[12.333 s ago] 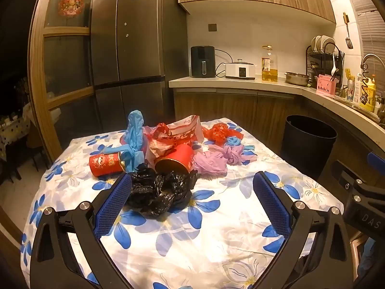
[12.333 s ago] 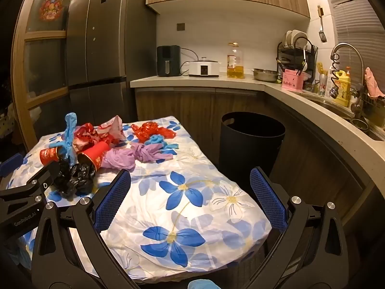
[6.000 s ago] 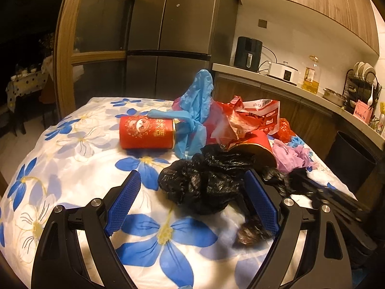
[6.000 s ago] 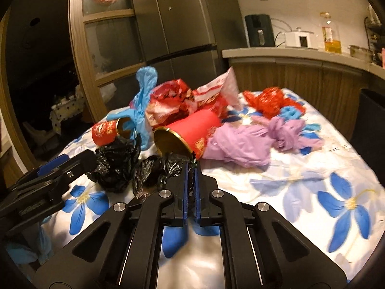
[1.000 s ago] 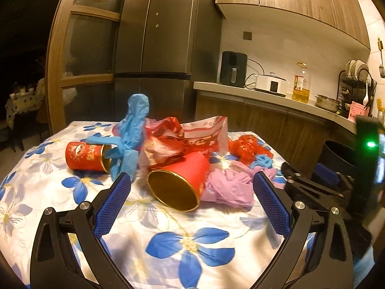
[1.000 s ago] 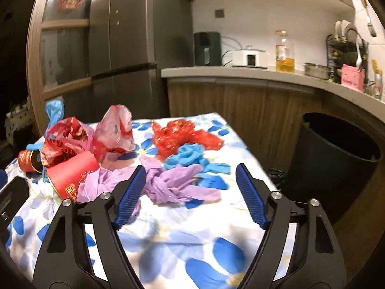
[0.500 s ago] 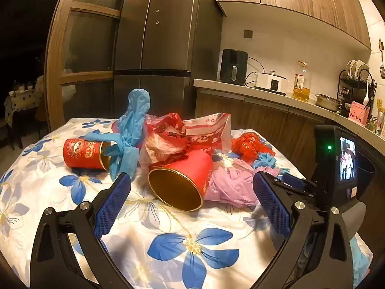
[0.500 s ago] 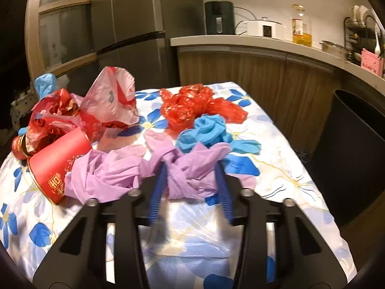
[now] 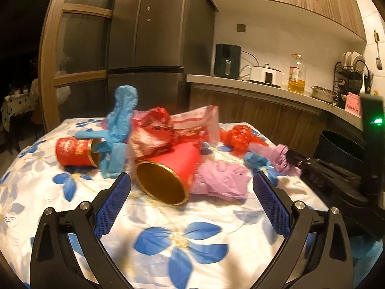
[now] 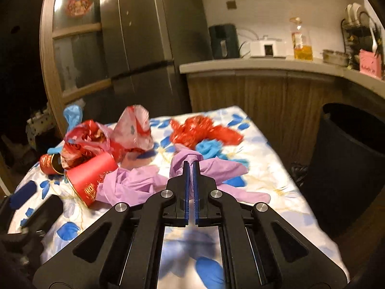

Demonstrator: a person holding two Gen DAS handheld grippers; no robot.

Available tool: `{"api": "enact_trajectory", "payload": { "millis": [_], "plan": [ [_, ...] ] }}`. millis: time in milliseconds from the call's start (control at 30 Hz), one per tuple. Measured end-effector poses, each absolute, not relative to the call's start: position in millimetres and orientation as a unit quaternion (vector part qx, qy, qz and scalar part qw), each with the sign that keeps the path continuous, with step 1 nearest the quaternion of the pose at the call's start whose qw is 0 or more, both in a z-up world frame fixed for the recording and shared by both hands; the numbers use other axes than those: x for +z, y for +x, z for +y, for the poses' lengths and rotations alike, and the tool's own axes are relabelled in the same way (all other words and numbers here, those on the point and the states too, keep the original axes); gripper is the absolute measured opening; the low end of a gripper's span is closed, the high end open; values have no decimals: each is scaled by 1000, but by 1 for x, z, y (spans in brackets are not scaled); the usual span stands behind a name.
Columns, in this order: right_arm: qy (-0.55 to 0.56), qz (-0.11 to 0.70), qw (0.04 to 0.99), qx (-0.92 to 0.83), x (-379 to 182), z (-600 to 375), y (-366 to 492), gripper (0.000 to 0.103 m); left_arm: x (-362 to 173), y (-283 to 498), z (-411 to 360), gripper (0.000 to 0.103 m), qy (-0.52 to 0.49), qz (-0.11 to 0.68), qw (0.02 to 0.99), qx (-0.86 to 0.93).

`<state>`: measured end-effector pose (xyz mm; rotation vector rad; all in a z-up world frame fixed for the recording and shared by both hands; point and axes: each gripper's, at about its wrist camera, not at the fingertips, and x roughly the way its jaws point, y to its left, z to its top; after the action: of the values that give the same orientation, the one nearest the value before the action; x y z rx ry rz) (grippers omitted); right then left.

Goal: Collect trash
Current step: 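Grasp the purple rubber glove with the right tool and lift it, then grasp the other purple glove with the left tool while the right tool holds its glove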

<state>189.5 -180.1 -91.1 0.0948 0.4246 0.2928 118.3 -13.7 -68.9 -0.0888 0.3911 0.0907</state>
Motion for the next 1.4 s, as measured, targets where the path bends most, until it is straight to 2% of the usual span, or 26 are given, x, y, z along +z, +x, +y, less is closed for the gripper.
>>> {"api": "enact_trajectory", "payload": {
  "millis": [367,467,533,567,667,767,833,933,1033,1400],
  "plan": [
    [75,168,976,115,-69,-232,155,3,-90,175,-73,96,10,239,970,43],
    [78,163,977,111,-67,-242,149,3,-99,198,-75,88,19,282,958,47],
    [81,161,977,110,-66,-245,146,3,-105,211,-72,77,11,307,950,48],
    [82,161,977,109,-66,-246,146,3,-107,215,-70,76,9,316,947,48],
    [84,160,977,109,-66,-248,145,3,-113,220,-66,63,1,330,943,48],
    [83,161,977,109,-66,-248,145,3,-117,224,-63,43,-7,342,939,42],
    [82,160,978,110,-66,-247,145,3,-117,223,-60,27,-9,343,938,37],
    [80,158,978,110,-65,-247,143,3,-114,220,-55,14,-18,340,940,27],
    [79,156,978,110,-63,-245,141,3,-106,210,-51,11,-33,331,943,15],
    [76,147,979,122,-57,-241,130,3,-51,156,-39,10,-67,257,964,-14]
  ]
}}
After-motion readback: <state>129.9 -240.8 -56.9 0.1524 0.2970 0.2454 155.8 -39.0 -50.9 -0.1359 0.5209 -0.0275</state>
